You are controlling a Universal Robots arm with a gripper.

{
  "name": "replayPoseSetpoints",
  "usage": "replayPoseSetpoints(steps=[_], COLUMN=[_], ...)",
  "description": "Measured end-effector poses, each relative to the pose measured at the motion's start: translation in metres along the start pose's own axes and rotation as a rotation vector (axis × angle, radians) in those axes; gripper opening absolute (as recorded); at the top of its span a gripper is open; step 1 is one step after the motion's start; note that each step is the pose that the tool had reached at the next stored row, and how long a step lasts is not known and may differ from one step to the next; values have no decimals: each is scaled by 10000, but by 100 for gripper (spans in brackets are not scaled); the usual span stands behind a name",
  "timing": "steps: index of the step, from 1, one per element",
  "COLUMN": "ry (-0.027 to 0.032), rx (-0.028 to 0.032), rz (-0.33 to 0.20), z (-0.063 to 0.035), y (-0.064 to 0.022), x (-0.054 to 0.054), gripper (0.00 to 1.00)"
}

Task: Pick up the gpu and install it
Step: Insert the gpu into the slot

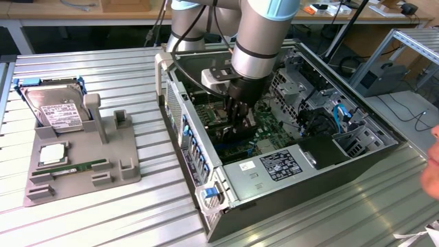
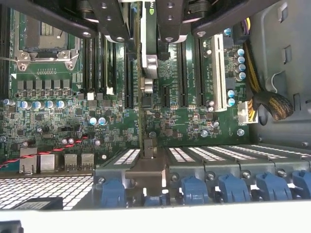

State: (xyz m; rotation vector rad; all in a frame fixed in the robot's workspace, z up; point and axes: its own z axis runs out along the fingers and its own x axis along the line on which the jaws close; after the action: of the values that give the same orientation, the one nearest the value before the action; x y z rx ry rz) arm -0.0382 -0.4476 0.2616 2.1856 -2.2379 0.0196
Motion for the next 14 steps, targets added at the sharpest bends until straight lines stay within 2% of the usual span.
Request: replayPoseSetpoints(steps=[14], ry=[-1], rx=[1], rz=[-31], z=[32], y=[0], x=[-7], gripper=[27])
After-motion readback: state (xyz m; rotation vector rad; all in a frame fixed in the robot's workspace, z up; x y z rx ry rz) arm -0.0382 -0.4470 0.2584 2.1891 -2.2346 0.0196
